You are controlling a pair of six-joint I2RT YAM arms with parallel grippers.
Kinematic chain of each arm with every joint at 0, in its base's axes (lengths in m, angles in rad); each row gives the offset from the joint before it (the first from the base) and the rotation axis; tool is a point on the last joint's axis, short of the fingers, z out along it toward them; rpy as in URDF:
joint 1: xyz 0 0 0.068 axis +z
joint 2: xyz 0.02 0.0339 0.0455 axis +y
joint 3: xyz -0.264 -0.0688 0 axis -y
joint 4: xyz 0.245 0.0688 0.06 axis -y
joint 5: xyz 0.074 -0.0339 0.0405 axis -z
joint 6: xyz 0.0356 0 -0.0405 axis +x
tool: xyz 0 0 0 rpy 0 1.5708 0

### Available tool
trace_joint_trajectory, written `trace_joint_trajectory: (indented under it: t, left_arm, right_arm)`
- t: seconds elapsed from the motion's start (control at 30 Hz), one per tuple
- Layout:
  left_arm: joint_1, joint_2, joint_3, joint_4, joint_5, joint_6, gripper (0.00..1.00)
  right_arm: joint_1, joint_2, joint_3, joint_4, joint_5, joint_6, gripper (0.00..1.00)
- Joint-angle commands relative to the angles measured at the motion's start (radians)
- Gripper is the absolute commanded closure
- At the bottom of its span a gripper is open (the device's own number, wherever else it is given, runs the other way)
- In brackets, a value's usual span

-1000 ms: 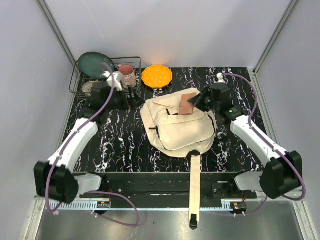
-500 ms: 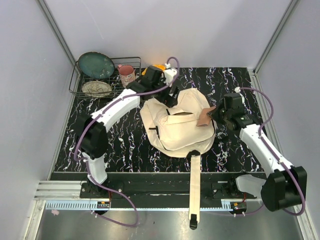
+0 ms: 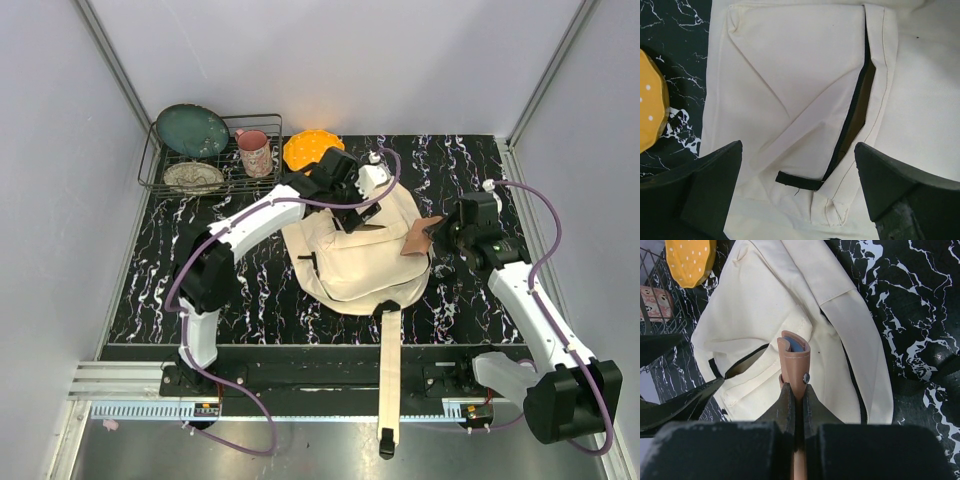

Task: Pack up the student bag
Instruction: Place the personal item in the student bag.

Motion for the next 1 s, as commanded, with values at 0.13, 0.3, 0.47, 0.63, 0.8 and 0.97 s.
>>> trace_joint_trajectory:
  t: [0.13,0.3,0.47,0.63,0.8,0.97]
  left_arm:
    - [-0.038,0.041,0.071,0.032,-0.039,0.074,0.04]
    - [-0.060,0.072,0.094,0.032,-0.070,0.088,0.07]
    - [-0.063,0.103,0.109,0.030,-0.102,0.093,0.14]
    - [-0.061,0.133,0.134,0.042,-0.147,0.083,0.34]
    - [-0.061,0.143,0.146,0.053,-0.161,0.073,0.65]
    - [-0.061,0.132,0.147,0.056,-0.176,0.044,1.00]
  right_arm:
    - [-0.007,-0.018,-0.001,0.010,0.001,-0.005,1.00]
    - [-0.005,-0.018,-0.003,0.015,-0.013,-0.002,1.00]
    - [-0.007,-0.026,-0.010,0.021,-0.014,0.002,1.00]
    - [-0.005,-0.028,-0.019,0.029,-0.039,0.010,1.00]
    - [-0.007,-0.024,-0.039,0.062,-0.078,0.028,1.00]
    - [-0.007,0.037,-0.105,0.261,-0.287,0.113,1.00]
